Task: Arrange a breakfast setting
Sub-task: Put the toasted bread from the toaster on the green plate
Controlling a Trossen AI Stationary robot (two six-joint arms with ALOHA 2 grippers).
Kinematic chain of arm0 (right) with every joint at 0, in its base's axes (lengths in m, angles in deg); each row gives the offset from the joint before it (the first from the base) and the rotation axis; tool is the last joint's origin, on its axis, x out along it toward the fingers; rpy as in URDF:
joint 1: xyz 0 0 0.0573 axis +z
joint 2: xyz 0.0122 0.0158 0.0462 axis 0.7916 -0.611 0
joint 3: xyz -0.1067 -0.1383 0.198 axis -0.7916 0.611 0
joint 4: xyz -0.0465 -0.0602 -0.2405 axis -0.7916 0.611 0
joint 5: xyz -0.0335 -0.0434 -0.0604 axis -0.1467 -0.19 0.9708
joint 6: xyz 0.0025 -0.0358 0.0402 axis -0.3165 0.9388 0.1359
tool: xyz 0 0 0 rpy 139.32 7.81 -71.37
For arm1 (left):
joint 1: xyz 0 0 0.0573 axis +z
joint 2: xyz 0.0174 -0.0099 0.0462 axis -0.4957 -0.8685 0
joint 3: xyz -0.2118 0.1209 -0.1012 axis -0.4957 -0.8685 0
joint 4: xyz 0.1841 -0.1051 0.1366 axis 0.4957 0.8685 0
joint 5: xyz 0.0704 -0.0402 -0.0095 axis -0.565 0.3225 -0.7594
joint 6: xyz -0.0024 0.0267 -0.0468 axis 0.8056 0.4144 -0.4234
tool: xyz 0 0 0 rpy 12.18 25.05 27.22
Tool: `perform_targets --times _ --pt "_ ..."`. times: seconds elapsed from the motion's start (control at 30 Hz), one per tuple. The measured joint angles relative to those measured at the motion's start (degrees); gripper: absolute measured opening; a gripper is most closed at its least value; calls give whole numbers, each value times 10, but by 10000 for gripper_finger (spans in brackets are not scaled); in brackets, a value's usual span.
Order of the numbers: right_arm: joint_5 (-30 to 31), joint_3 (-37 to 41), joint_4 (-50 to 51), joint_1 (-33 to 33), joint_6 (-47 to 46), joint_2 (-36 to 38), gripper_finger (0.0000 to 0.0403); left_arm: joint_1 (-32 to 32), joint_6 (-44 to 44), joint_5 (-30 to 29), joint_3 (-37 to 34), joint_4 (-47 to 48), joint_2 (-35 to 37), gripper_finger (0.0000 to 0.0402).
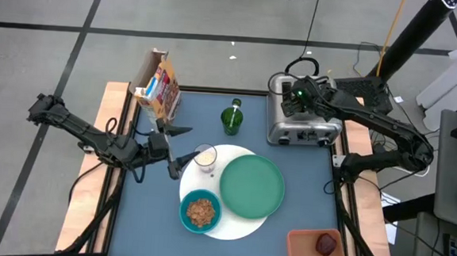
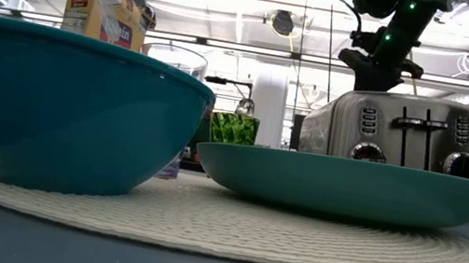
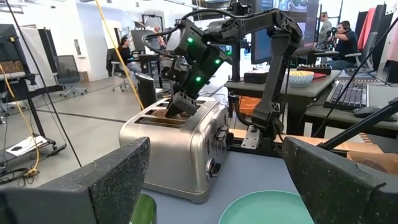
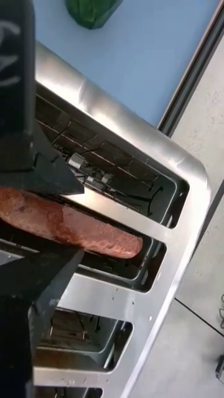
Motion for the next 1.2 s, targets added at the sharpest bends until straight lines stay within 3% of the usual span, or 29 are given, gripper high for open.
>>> perform_targets --times 0.73,1.2 --pt "30 3 6 0 -5 -2 36 0 0 0 0 0 0 372" --pt "30 3 -6 0 -4 13 28 0 -1 0 0 0 0 372"
